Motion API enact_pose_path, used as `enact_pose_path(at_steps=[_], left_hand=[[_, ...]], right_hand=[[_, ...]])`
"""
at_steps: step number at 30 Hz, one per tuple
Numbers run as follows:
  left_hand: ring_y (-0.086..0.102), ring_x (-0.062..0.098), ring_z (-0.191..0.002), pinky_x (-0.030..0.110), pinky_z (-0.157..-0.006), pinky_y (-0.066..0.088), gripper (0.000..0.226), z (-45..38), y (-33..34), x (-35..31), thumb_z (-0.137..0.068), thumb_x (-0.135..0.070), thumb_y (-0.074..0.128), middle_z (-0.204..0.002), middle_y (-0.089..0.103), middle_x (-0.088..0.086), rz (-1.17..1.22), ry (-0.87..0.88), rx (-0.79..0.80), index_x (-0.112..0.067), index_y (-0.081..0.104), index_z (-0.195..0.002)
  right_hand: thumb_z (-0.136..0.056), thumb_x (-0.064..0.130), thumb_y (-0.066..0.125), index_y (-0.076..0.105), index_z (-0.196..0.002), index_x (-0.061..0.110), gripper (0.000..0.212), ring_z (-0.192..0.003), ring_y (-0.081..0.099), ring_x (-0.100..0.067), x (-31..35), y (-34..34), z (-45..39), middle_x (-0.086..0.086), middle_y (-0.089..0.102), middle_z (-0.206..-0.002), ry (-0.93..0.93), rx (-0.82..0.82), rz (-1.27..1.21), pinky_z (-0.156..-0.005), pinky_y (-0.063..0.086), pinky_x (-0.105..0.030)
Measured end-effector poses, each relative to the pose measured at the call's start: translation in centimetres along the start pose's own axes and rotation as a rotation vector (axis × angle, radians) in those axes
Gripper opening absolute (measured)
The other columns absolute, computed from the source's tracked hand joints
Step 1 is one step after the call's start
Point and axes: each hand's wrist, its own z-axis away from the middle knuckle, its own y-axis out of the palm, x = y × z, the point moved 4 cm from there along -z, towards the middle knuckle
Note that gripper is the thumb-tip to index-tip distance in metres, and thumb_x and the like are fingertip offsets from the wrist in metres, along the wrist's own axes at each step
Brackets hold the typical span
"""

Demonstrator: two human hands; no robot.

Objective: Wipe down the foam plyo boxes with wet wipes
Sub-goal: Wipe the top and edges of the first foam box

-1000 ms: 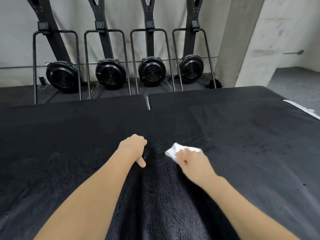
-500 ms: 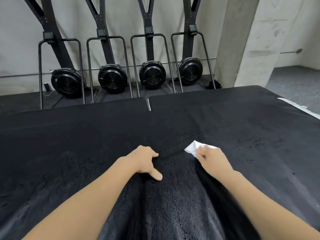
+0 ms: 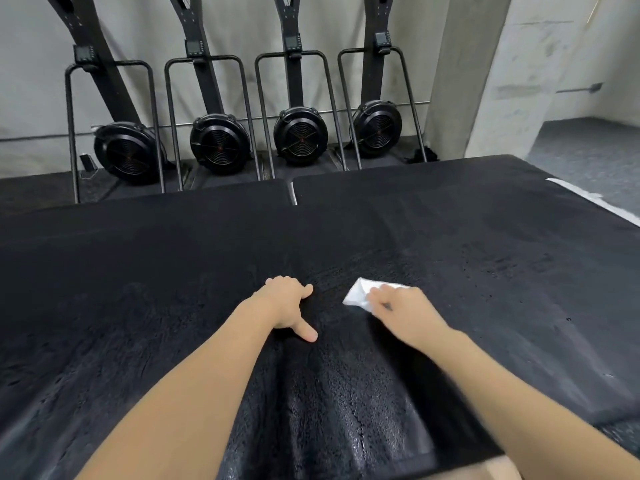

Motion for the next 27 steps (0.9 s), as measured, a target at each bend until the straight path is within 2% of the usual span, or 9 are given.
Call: enact_pose_path(at_steps=[3,7,11,14,16,19,22,25,27], left_hand=[[0.041,0.033,-0.137,0.048,-0.107,0.045,0.119,-0.4,0.2,0.2,-0.067,-0.060,0.086,-0.150,0.041,0.009,0.004,-0.015,0.004,-0.031,0.018,-0.161],[0.044,0.032,-0.133,0.049,-0.104,0.047,0.121,-0.8,0.3,0.3,-0.062,-0.061,0.088,-0.148,0.046,0.009,0.012,-0.025,0.007,-0.030,0.023,-0.160],[0.045,0.031,-0.132,0.049,-0.104,0.047,0.120,-1.0,0.6,0.4,-0.063,-0.061,0.088,-0.146,0.047,0.009,0.014,-0.025,-0.002,-0.031,0.022,-0.160],[0.045,0.031,-0.132,0.050,-0.106,0.046,0.120,-1.1,0.7,0.5,-0.063,-0.060,0.088,-0.144,0.049,0.010,0.026,-0.021,-0.014,-0.031,0.022,-0.160],[0.045,0.032,-0.133,0.051,-0.106,0.045,0.121,-1.3,0.6,0.5,-0.061,-0.060,0.088,-0.142,0.050,0.009,0.027,-0.026,-0.010,-0.031,0.024,-0.159],[0.045,0.033,-0.131,0.051,-0.104,0.047,0.124,-1.6,0.6,0.5,-0.056,-0.064,0.089,-0.136,0.053,0.007,0.009,-0.026,-0.002,-0.030,0.027,-0.158],[0.045,0.032,-0.131,0.051,-0.103,0.047,0.125,-1.8,0.5,0.5,-0.055,-0.065,0.089,-0.138,0.051,0.006,-0.003,-0.029,-0.009,-0.030,0.027,-0.158],[0.042,0.033,-0.133,0.052,-0.105,0.046,0.124,-1.7,0.6,0.5,-0.058,-0.064,0.088,-0.142,0.049,0.006,-0.007,-0.028,-0.020,-0.032,0.025,-0.159],[0.041,0.033,-0.134,0.052,-0.106,0.046,0.122,-1.5,0.6,0.5,-0.061,-0.061,0.088,-0.144,0.049,0.007,0.003,-0.025,-0.021,-0.031,0.023,-0.159]], right_hand=[[-0.097,0.031,0.058,0.072,-0.090,0.014,0.023,-0.091,0.062,-0.020,-2.0,-1.1,0.7,0.003,0.070,-0.099,0.172,0.038,-0.007,-0.078,0.044,-0.024],[-0.098,0.039,0.054,0.058,-0.075,0.013,0.036,-0.072,0.051,-0.013,-0.2,0.5,2.2,0.004,0.058,-0.077,0.113,0.084,-0.004,-0.071,0.042,-0.031],[-0.084,0.027,0.062,0.060,-0.068,0.012,0.023,-0.062,0.037,-0.021,-2.0,-0.5,1.5,-0.008,0.056,-0.067,0.180,0.014,-0.002,-0.064,0.042,-0.037],[-0.087,0.022,0.066,0.071,-0.077,0.014,0.014,-0.077,0.062,-0.026,-3.8,-1.8,0.8,-0.005,0.071,-0.078,0.286,-0.063,0.022,-0.072,0.047,-0.032],[-0.091,0.029,0.066,0.073,-0.084,0.014,0.018,-0.091,0.067,-0.005,-2.5,-2.4,1.6,0.013,0.075,-0.092,0.217,-0.030,0.000,-0.077,0.047,-0.019],[-0.093,0.034,0.067,0.068,-0.074,0.013,0.028,-0.087,0.052,0.027,2.3,-1.7,5.0,0.040,0.061,-0.080,-0.007,0.123,-0.082,-0.077,0.038,-0.008],[-0.096,0.035,0.061,0.060,-0.068,0.016,0.033,-0.089,0.053,0.008,4.1,-0.8,7.4,0.021,0.064,-0.084,-0.142,0.193,-0.155,-0.088,0.039,-0.011],[-0.093,0.021,0.067,0.056,-0.062,0.037,0.036,-0.092,0.060,0.002,0.0,-2.1,5.7,0.028,0.066,-0.096,-0.047,0.080,-0.090,-0.085,0.041,-0.009],[-0.090,0.023,0.066,0.063,-0.066,0.028,0.025,-0.084,0.064,-0.004,-3.7,-3.2,3.9,0.025,0.069,-0.100,0.098,-0.018,0.020,-0.079,0.047,-0.014]])
